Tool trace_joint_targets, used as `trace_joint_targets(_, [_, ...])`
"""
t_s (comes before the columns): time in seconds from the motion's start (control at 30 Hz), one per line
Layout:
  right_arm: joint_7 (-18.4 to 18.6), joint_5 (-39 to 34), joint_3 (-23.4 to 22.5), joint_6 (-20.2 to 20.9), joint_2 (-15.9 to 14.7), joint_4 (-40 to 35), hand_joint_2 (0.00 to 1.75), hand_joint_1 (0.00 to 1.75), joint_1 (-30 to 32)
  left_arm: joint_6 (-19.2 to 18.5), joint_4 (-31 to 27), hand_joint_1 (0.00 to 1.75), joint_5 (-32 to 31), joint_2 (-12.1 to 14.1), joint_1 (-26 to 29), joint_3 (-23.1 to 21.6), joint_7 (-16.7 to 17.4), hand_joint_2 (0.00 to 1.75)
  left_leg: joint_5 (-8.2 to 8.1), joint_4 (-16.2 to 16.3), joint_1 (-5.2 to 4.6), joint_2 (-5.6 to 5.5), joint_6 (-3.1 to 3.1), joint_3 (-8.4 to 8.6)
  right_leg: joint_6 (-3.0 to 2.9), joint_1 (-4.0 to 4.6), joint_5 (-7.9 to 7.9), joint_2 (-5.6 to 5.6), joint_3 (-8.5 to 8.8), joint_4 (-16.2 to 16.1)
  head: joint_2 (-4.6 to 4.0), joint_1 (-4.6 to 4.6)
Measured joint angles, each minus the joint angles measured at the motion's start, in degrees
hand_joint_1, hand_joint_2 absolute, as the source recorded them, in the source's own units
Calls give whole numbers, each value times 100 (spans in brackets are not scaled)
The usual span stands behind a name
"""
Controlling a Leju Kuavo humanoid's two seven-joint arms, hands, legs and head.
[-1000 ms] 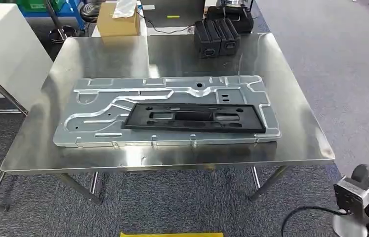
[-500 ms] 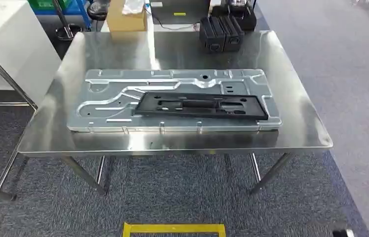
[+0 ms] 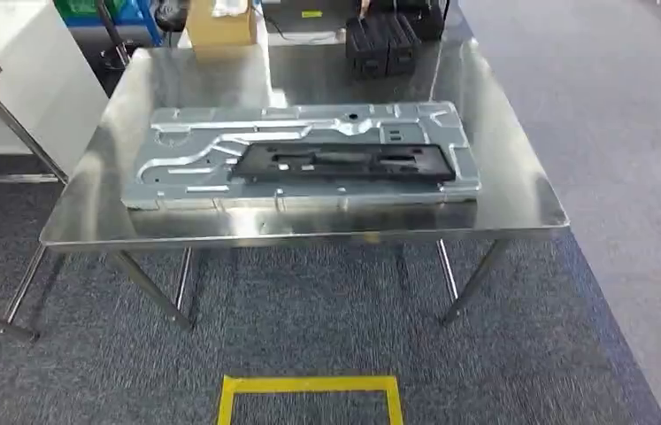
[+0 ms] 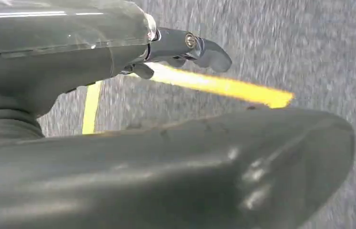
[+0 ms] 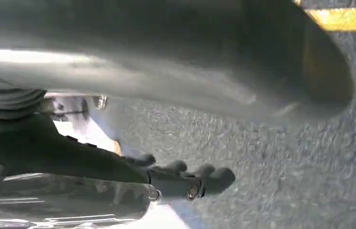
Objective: Take the parts from the cabinet and place them on the table.
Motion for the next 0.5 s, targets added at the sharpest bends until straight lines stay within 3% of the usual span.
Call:
trace_joint_targets(0.07, [-129, 4, 203, -59, 4, 42, 0, 0, -36, 2, 0, 0, 0, -44, 5, -4, 2, 0, -778, 546, 11, -7, -34, -193, -87, 28, 150, -4, -198, 1, 0, -24])
trace_joint_targets(0.1, [-169, 4, 287, -64, 4, 61, 0, 0, -38, 2, 0, 0, 0, -48, -6, -7, 2, 0, -1103, 948, 11, -6, -51, -268, -97, 41, 219, -5, -281, 8, 0, -13])
trace_joint_targets(0.13, [-206, 4, 361, -79, 4, 81, 0, 0, -44, 4, 0, 0, 0, -59, -16, -9, 0, 0, -1304, 1348, 11, -6, -59, -321, -104, 60, 287, -7, -374, 15, 0, -24])
trace_joint_targets(0.17, [-236, 4, 431, -88, 4, 92, 0, 0, -52, 4, 0, 0, 0, -68, -20, -13, 0, 0, -1324, 1639, 11, -6, -62, -326, -106, 74, 357, -7, -478, 35, 0, -19])
trace_joint_targets(0.2, [-256, 4, 506, -88, 4, 103, 0, 0, -61, 4, 0, 0, 0, -79, -20, -26, 0, 0, -1134, 1722, 11, -6, -49, -221, -102, 88, 434, -8, -607, 63, 0, -24])
trace_joint_targets(0.23, [-265, 4, 568, -83, 4, 120, 0, 0, -72, 4, 0, 0, -2, -94, -22, -37, 0, 0, -884, 1546, 10, -7, -23, -11, -98, 102, 498, -8, -714, 91, 0, -22])
trace_joint_targets(0.27, [-269, 4, 626, -81, 4, 129, 0, 0, -84, 4, 0, 0, -2, -107, -28, -42, 2, 0, -683, 1199, 5, -9, 11, 285, -92, 119, 553, -7, -809, 116, 0, -22])
trace_joint_targets(0.3, [-276, 4, 691, -79, 4, 142, 0, 0, -102, 7, 0, 0, -2, -118, -45, -46, 9, 0, -637, 718, -13, -11, 63, 658, -84, 126, 610, -5, -884, 146, 0, -24])
trace_joint_targets(0.33, [-282, 4, 750, -55, 7, 157, 0, 0, -123, 11, 0, 0, -4, -123, -72, -55, 24, 0, -864, 118, -50, -12, 128, 1089, -60, 137, 665, -5, -937, 182, 0, -22])
trace_joint_targets(0.37, [-291, 4, 803, -29, 7, 173, 0, 0, -130, 22, 0, 0, -6, -131, -103, -72, 35, 0, -1009, -348, -57, -3, 143, 1327, -28, 148, 714, -10, -969, 196, 0, -19])
trace_joint_targets(0.47, [-267, 4, 874, 6, 7, 197, 0, 0, -138, 63, 0, 0, -19, -164, -106, -131, 96, 0, -869, -311, -102, -1, 265, 1203, 86, 97, 916, -29, -950, 112, 0, -39])
trace_joint_targets(0.5, [-236, 4, 894, 24, 4, 217, 0, 0, -128, 70, 0, 0, -30, -193, -101, -168, 122, 0, -741, -379, -38, 26, 316, 1154, 120, 88, 896, -19, -979, 133, 0, -52])
